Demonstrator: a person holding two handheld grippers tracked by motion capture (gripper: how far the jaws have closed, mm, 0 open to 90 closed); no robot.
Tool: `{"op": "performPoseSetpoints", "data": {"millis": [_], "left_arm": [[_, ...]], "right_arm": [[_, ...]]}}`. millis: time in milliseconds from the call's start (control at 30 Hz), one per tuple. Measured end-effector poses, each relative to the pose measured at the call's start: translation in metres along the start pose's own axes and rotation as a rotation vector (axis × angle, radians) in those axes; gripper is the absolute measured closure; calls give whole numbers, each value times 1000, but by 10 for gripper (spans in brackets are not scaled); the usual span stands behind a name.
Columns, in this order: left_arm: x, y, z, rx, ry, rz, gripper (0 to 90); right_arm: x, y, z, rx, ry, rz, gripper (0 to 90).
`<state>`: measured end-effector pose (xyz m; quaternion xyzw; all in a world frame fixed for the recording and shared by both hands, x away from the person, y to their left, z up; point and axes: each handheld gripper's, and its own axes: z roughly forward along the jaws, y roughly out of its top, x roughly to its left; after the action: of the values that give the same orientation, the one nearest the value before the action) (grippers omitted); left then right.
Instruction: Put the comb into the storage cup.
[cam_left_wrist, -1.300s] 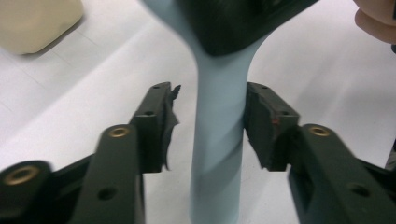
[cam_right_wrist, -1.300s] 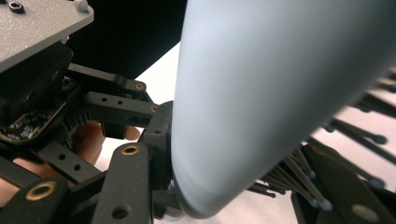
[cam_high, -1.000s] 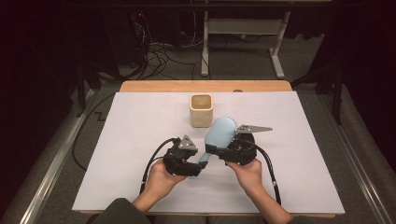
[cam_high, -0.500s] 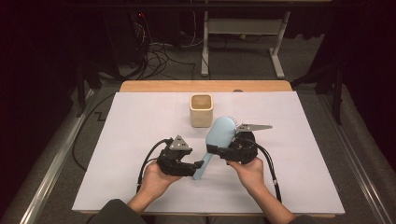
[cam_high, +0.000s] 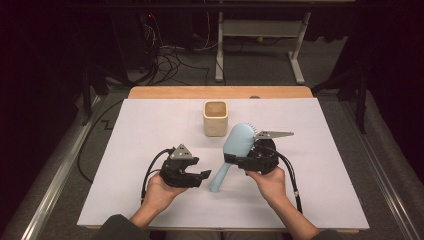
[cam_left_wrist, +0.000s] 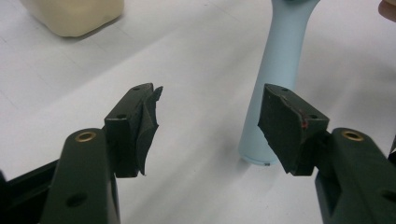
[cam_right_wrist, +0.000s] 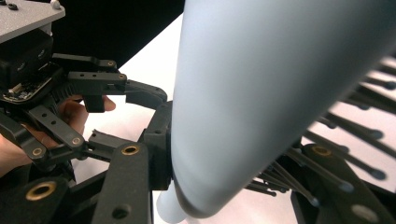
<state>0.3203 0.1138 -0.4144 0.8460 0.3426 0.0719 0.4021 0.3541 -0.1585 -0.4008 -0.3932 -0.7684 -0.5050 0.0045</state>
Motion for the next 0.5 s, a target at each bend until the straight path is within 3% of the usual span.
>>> {"op": "performPoseSetpoints", "data": {"millis": [500], "left_arm": [[15, -14, -11, -38, 13, -30, 365]], "right_arm": [[-5, 4, -8, 8, -27, -2, 554]]}}
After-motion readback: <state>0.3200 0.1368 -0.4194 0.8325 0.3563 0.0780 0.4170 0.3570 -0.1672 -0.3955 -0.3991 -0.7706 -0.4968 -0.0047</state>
